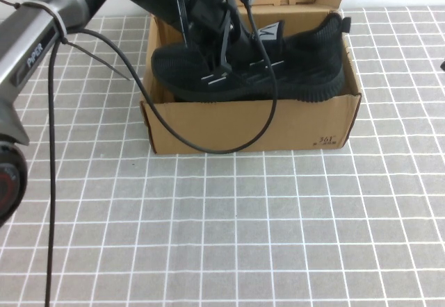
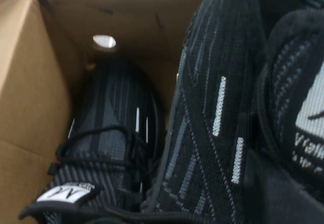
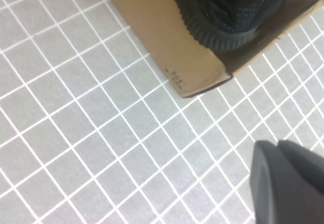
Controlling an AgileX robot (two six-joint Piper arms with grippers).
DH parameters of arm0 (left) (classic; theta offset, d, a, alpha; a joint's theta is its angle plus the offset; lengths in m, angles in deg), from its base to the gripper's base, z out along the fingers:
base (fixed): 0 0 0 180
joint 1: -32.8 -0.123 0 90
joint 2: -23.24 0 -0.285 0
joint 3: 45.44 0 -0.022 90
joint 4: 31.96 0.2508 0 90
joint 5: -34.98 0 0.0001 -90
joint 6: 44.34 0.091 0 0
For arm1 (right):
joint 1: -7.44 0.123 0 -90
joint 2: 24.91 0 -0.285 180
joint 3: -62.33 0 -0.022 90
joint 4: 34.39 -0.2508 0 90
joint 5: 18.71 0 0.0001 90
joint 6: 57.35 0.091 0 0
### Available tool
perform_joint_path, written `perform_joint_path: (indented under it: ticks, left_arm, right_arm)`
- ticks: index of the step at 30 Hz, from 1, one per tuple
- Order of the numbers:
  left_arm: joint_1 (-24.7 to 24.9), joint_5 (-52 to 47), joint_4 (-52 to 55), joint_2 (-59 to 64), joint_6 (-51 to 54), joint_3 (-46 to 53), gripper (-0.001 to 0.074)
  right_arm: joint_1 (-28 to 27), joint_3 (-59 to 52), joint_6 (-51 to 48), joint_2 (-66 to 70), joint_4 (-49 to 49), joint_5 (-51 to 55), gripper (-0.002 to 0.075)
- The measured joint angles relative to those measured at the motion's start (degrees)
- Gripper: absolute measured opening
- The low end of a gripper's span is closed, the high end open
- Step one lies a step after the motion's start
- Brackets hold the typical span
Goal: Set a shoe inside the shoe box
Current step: Adjust the shoe
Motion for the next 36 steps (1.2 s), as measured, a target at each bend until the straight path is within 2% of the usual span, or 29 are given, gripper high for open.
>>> perform_joint_path:
  ticks: [10, 36]
  left_arm:
    - [-0.26, 1.92, 0.24, 1.43, 3.08, -0.25, 0.0027]
    - [-0.44, 5.72, -1.42, 4.31, 5.49, -0.83, 0.0027]
  right_arm:
    - [0.00, -4.35, 0.00, -0.01, -0.20, -4.75, -0.0016]
    - [0.00, -4.56, 0.00, -0.01, -0.58, -5.87, -0.0016]
